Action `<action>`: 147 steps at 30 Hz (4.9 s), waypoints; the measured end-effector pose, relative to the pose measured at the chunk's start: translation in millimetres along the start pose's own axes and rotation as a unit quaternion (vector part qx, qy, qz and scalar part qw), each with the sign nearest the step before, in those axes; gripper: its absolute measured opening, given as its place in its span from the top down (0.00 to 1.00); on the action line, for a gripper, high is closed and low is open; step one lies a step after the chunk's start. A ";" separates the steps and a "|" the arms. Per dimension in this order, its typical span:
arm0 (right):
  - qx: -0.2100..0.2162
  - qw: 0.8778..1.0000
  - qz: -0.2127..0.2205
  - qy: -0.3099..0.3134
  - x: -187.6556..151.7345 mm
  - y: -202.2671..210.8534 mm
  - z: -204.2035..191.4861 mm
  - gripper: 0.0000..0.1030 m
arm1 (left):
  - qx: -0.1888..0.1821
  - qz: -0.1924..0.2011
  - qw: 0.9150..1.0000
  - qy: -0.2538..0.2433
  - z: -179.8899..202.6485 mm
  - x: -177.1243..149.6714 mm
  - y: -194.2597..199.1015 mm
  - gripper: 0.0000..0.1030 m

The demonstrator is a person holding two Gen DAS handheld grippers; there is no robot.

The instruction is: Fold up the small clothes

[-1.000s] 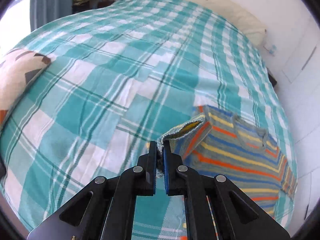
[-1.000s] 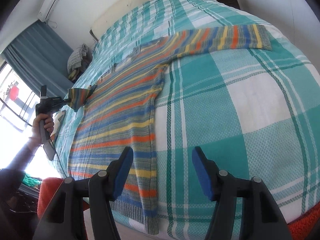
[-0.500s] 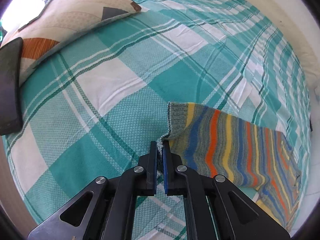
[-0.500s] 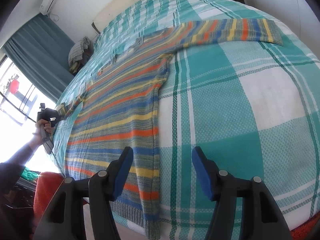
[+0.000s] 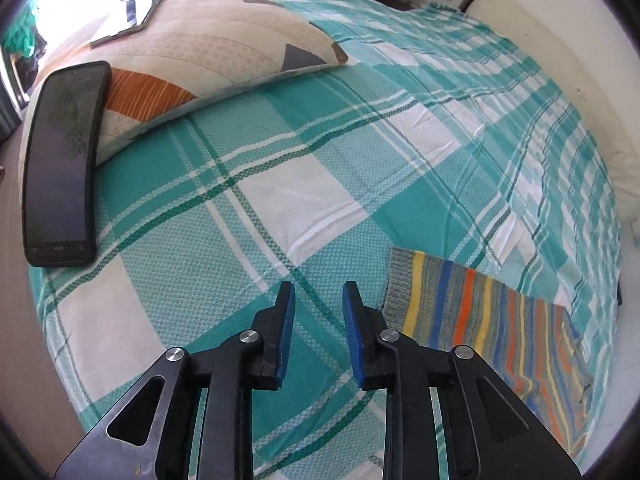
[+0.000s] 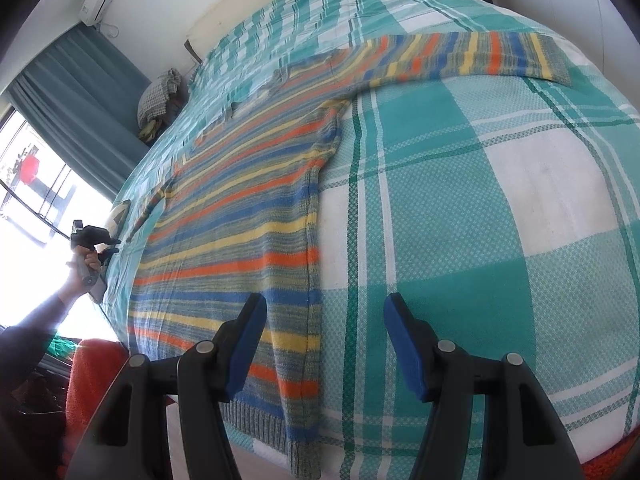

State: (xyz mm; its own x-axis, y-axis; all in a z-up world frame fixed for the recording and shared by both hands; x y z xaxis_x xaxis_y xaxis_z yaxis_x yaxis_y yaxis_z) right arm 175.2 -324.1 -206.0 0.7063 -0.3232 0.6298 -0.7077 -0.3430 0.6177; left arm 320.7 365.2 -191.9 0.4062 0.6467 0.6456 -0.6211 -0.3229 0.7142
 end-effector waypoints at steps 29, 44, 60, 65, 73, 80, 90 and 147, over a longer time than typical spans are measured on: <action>-0.215 0.970 0.112 0.037 41.9 45.4 65.2 0.31 | -0.062 -0.012 0.979 -0.195 40.3 -150.2 66.1 0.08; -0.225 0.972 0.068 0.024 12.5 19.9 80.8 0.13 | -0.052 -0.017 0.974 -0.220 39.8 -166.1 61.8 0.00; -0.248 0.965 0.060 0.067 6.2 4.8 68.2 0.00 | -0.043 -0.009 0.972 -0.230 41.6 -168.2 62.3 0.00; -0.249 0.964 0.060 0.069 4.9 5.2 68.0 0.00 | -0.044 -0.010 0.972 -0.230 42.1 -168.5 62.1 0.00; -0.257 0.961 0.061 0.079 2.1 4.9 65.6 0.00 | -0.041 -0.013 0.972 -0.232 42.8 -169.8 63.2 0.00; -0.259 0.960 0.061 0.081 1.3 4.6 65.3 0.00 | -0.036 -0.006 0.969 -0.243 44.1 -172.6 63.6 0.00; -0.266 0.958 0.062 0.086 1.1 3.3 64.5 0.00 | -0.040 -0.006 0.968 -0.248 43.9 -172.0 62.4 0.00; -0.269 0.957 0.066 0.084 -1.0 3.5 62.7 0.00 | -0.040 -0.008 0.968 -0.248 44.8 -172.4 62.6 0.00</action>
State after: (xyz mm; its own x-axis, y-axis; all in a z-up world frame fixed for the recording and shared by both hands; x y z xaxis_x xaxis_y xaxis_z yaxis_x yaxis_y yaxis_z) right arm 173.1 -380.2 -234.0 0.6293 -0.1714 0.7580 -0.7284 0.2100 0.6522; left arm 241.8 202.6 -246.4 0.6760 0.2335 0.6990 -0.6539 -0.2475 0.7150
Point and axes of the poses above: each gripper's, at about its wrist camera, not at the fingertips, and y roughly against the way its jaws point, z to its right, x to its top, the point moved 3 cm from there along -y, roughly the way its jaws point, and after that the axes turned 15 degrees about z, right-handed, at the moved point
